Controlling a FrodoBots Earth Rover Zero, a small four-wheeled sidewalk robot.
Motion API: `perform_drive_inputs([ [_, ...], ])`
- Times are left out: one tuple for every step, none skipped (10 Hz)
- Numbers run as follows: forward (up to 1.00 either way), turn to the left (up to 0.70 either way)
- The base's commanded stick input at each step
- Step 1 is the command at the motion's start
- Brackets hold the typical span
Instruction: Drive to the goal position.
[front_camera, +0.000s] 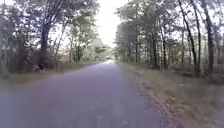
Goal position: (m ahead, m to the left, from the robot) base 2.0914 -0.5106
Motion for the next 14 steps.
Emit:
perform_drive_inputs([
  [0.45, 0.0],
  [0.45, 0.0],
  [0.45, 0.0],
  [0.45, 0.0],
  [0.45, 0.0],
  [0.45, 0.0],
  [0.45, 0.0],
  [0.45, 0.0],
  [0.45, 0.0],
  [0.45, 0.0],
  [0.45, 0.0],
  [0.45, 0.0],
  [0.45, 0.0],
  [0.45, 0.0],
])
